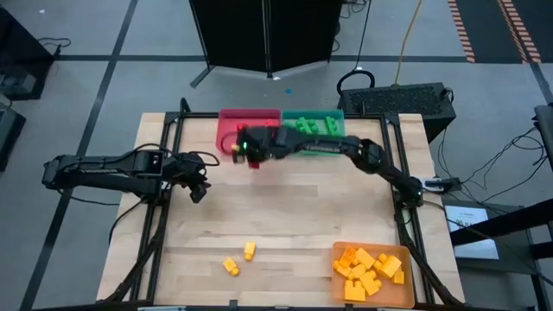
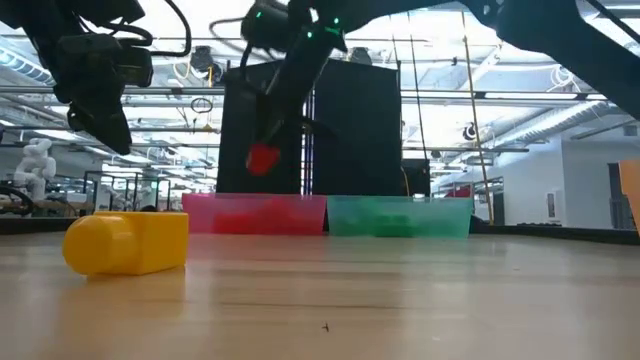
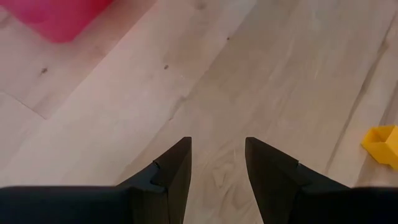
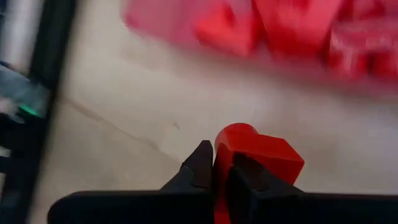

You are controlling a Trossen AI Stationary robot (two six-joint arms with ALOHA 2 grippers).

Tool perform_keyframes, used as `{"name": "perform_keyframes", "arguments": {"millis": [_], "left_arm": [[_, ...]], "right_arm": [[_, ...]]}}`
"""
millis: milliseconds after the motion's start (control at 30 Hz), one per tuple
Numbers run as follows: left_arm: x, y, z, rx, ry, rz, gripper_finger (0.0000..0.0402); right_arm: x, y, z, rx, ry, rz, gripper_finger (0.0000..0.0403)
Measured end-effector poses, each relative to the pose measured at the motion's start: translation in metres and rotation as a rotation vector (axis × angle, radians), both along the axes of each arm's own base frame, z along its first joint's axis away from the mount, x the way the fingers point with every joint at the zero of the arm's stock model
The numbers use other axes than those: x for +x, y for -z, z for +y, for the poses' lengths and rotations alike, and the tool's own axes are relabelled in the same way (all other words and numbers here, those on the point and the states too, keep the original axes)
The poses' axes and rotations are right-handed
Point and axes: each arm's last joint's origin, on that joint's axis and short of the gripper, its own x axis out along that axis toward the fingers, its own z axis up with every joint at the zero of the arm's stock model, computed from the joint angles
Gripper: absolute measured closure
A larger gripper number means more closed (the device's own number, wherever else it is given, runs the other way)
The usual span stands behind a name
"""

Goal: Sort blocks
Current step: Put the red game piece into the red bin, then put the yellow game piece into the yellow bin

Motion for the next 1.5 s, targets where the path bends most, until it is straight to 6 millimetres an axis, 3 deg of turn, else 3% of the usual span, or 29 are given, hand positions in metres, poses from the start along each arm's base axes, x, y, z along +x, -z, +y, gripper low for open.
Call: {"name": "perform_keyframes", "arguments": {"millis": [100,200,333,433,633,900,1000,1133,1333,1433,1500], "left_arm": [[-0.001,0.000,0.000,0.004,-0.007,0.010,0.0249],[-0.001,0.001,0.001,0.017,-0.018,0.019,0.0249],[-0.001,0.001,0.001,0.020,-0.023,0.016,0.0249],[-0.001,0.001,0.000,0.020,-0.016,0.014,0.0249],[-0.001,0.001,0.000,0.014,-0.012,0.011,0.0249],[-0.001,0.001,0.000,0.012,-0.012,0.012,0.0249],[-0.001,0.001,0.000,0.010,-0.011,0.011,0.0249],[-0.001,0.001,0.000,0.009,-0.011,0.011,0.0249],[-0.001,0.001,0.000,0.008,-0.013,0.011,0.0249],[-0.001,0.001,0.000,0.009,-0.010,0.012,0.0249],[-0.001,0.001,0.000,0.009,-0.010,0.012,0.0249]], "right_arm": [[-0.003,-0.030,-0.019,-0.055,-0.005,-0.053,0.0393],[-0.006,-0.045,-0.042,-0.132,0.015,-0.126,0.0392],[-0.013,-0.043,-0.069,-0.137,0.036,-0.123,0.0388],[-0.014,-0.042,-0.074,-0.156,-0.002,-0.113,0.0370],[-0.011,-0.048,-0.086,-0.223,-0.064,-0.173,0.0289],[-0.017,-0.047,-0.102,-0.187,-0.071,-0.186,0.0160],[-0.021,-0.047,-0.110,-0.177,-0.064,-0.182,0.0133],[-0.033,-0.041,-0.121,-0.076,-0.063,-0.127,0.0126],[-0.042,-0.033,-0.117,0.000,-0.128,-0.029,0.0132],[-0.031,-0.036,-0.100,0.017,-0.229,-0.086,0.0131],[-0.023,-0.038,-0.078,-0.004,-0.311,-0.097,0.0131]]}}
